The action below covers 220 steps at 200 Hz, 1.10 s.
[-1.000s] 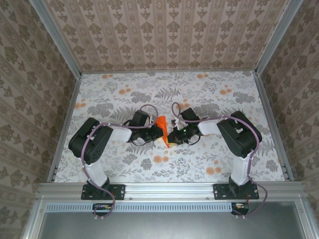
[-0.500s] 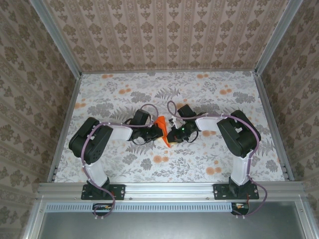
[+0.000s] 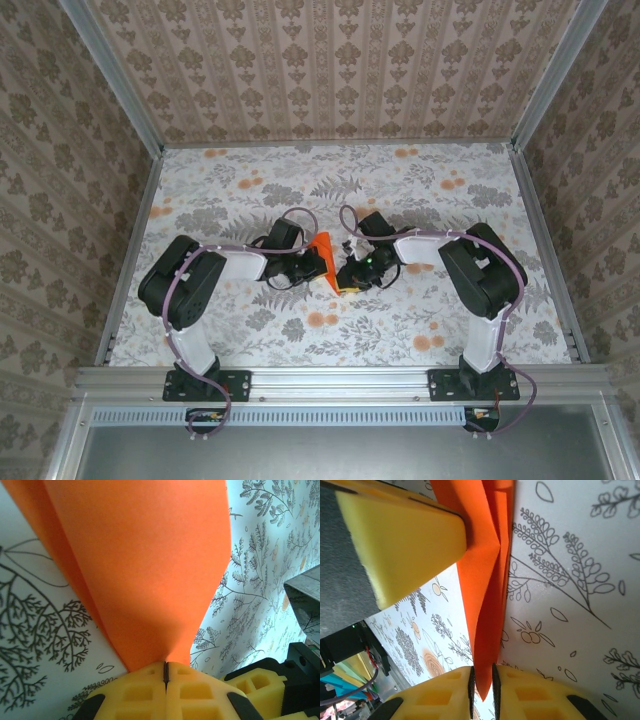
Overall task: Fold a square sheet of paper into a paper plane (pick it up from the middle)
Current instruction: Fold the wing for the fifth time at the center of the table.
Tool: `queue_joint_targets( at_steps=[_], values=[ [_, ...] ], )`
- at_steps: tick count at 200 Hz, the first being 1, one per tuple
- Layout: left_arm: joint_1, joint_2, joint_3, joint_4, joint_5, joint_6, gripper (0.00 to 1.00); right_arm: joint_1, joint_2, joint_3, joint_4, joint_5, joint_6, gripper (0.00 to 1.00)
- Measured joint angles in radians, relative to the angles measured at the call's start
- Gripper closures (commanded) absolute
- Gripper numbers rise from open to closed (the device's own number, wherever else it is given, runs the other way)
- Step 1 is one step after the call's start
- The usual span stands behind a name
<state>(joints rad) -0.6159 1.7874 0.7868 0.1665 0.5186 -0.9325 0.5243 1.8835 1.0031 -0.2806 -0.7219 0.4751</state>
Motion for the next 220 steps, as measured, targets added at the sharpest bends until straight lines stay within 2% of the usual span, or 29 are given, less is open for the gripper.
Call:
queue_joint_targets(
  at_steps=[25, 59, 109, 140, 173, 220],
  values=[
    [0.000, 0.000, 0.000, 0.000, 0.000, -0.002, 0.97, 0.000, 0.000, -0.002, 0.001, 0.000, 0.010, 0.89],
    [0.000, 0.000, -0.001, 0.002, 0.000, -0.008, 0.97, 0.001, 0.001, -0.003, 0.003, 0.000, 0.009, 0.90],
    [-0.005, 0.000, -0.001, 0.002, -0.003, -0.010, 0.97, 0.005, 0.023, -0.003, 0.012, -0.011, 0.000, 0.80],
    [-0.005, 0.000, -0.001, 0.002, -0.003, -0.010, 0.97, -0.003, -0.027, -0.026, 0.012, 0.013, 0.006, 0.76],
    [-0.005, 0.000, -0.001, 0.002, -0.003, -0.010, 0.98, -0.018, -0.108, -0.043, 0.033, 0.034, 0.026, 0.84],
    [-0.005, 0.000, -0.001, 0.002, -0.003, -0.010, 0.98, -0.003, -0.073, -0.042, 0.106, 0.009, 0.066, 0.92]
  ],
)
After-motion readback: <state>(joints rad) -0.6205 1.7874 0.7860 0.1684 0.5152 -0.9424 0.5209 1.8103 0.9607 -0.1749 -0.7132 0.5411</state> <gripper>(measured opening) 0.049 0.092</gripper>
